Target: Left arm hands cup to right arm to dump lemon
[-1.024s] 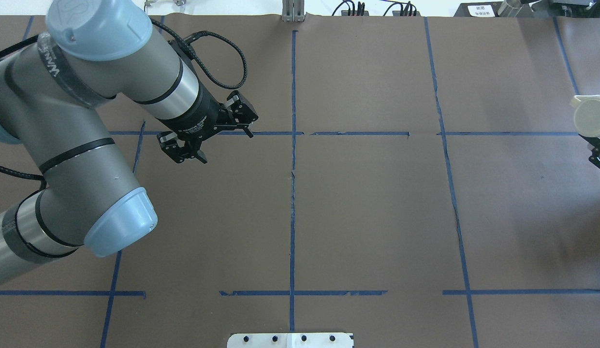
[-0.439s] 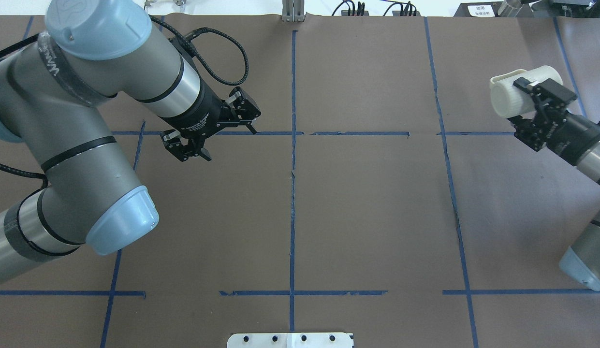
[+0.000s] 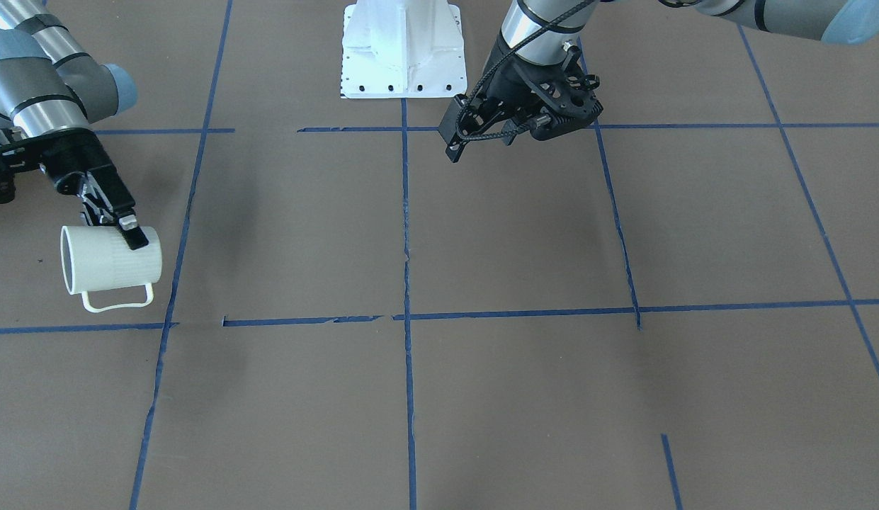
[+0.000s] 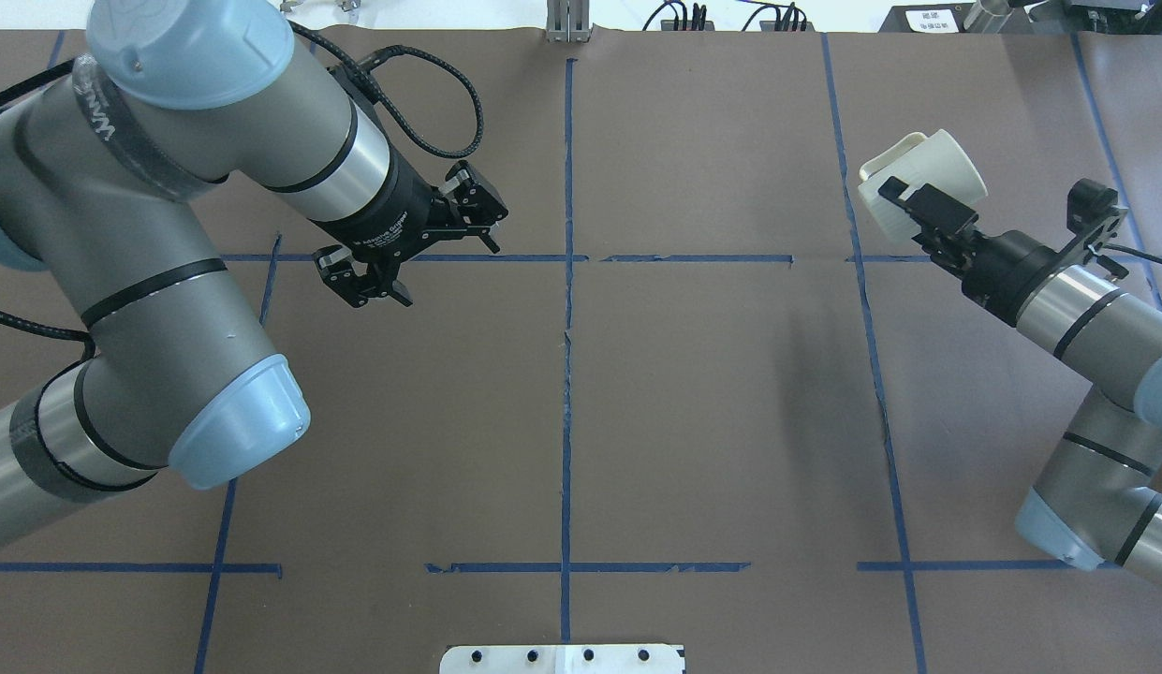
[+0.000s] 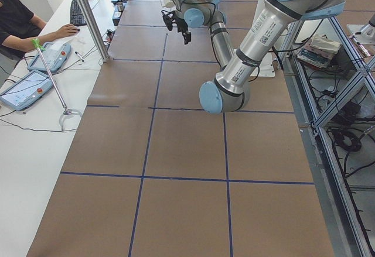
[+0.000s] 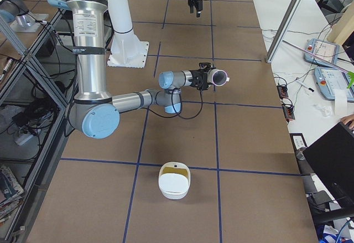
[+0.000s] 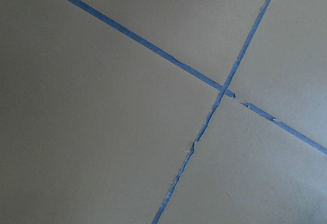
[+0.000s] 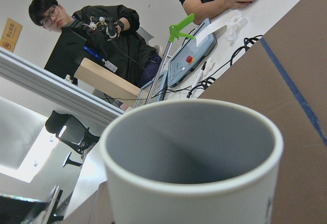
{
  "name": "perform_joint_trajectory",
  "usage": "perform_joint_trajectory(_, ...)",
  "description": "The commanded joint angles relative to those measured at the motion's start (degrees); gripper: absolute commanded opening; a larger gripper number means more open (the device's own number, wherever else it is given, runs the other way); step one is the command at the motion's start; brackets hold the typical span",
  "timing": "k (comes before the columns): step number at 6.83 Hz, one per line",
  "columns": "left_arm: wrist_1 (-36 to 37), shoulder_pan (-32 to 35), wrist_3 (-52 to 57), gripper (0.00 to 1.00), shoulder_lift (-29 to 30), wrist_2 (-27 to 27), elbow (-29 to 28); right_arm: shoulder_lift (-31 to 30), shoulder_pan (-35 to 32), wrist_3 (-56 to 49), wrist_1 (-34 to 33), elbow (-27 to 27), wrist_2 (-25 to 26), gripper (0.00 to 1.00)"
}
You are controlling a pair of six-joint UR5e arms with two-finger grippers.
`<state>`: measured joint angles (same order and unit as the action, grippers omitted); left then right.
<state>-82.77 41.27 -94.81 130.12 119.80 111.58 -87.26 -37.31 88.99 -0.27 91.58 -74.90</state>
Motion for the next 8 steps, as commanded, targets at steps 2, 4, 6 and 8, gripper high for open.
perform_joint_trajectory(2,0.32,-0.14,0.59,1.0,4.86,-1.06,-4.59,8.04,9.05,-27.03,-9.72,0.18,8.22,0.04)
perform_joint_trajectory(4,0.5,-0.23,0.76,1.0,6.81,-0.62,-6.98,15.66,18.64,-40.26,-18.99,0.09,24.29,0.06)
perform_joint_trajectory(6,0.68,-0.32,1.2,0.98,9.88,0.43,-10.83,20.97,23.23,-46.59,-26.34,0.17,30.06,0.08)
perform_joint_trajectory(8,0.68,-0.4,1.21,0.94,10.77,4.55,-12.7,22.91,24.56,-51.11,-29.42,0.17,31.13,0.08)
